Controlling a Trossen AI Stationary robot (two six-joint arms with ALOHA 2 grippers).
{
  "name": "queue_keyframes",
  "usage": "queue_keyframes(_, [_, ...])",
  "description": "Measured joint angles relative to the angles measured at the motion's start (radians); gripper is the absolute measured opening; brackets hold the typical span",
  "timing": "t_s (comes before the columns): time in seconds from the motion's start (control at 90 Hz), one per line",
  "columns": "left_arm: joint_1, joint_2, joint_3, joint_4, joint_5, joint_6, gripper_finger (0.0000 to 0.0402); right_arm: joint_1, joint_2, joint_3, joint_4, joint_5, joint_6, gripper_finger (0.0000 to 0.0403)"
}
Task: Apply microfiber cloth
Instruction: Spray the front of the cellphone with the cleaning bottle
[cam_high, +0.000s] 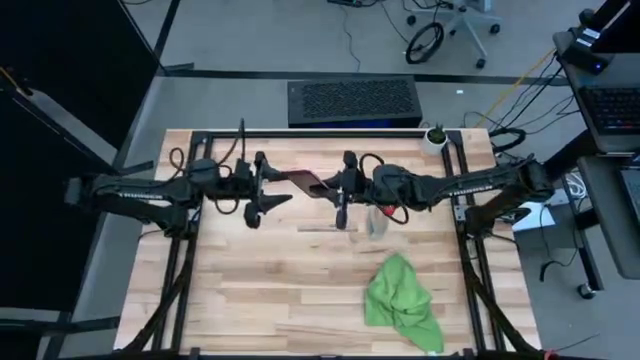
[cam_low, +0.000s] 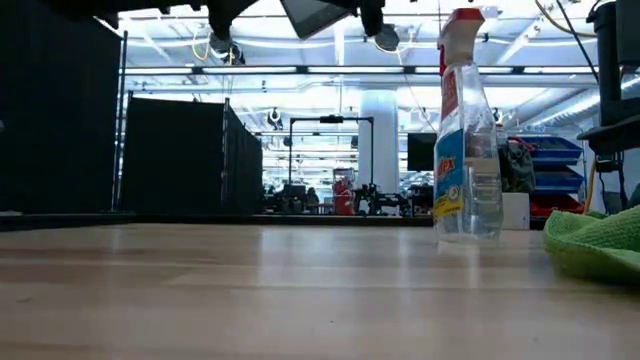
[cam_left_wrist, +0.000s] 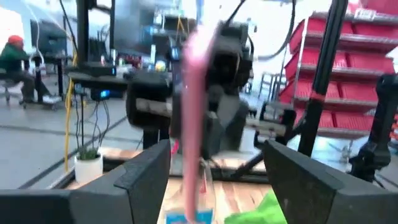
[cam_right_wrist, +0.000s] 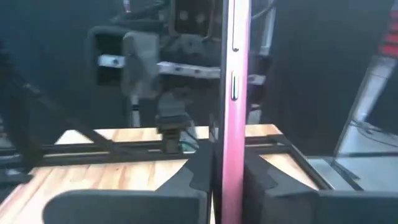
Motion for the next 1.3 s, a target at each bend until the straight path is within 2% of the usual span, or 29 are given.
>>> queue_keyframes(0.2, [0.005,0.001,0.0,0.065,-0.029,0.014,0.0242,0.019,0.009,0.0,-0.002,-0.004,0.027,0.002])
queue_keyframes(0.456, [0.005,0.01,0.0,0.158,0.009,0.01,0.0242,0.022,0.034,0.0,0.042,-0.005,0.056,0.002])
queue_keyframes(0.778, [0.007,0.093,0.087,0.121,0.023,0.116,0.0234,0.0,0.071,0.001,0.112,-0.003,0.056,0.002])
queue_keyframes(0.956, [0.023,0.099,0.092,0.118,0.024,0.139,0.0172,0.0,0.071,0.001,0.112,-0.004,0.056,0.002])
queue_keyframes(1.222, [0.043,0.113,0.092,0.122,0.05,0.144,0.003,-0.001,0.071,0.001,0.115,0.008,0.025,0.0022])
queue_keyframes(1.3, [0.044,0.113,0.092,0.122,0.065,0.153,0.0015,-0.001,0.071,0.001,0.115,0.016,0.013,0.0025])
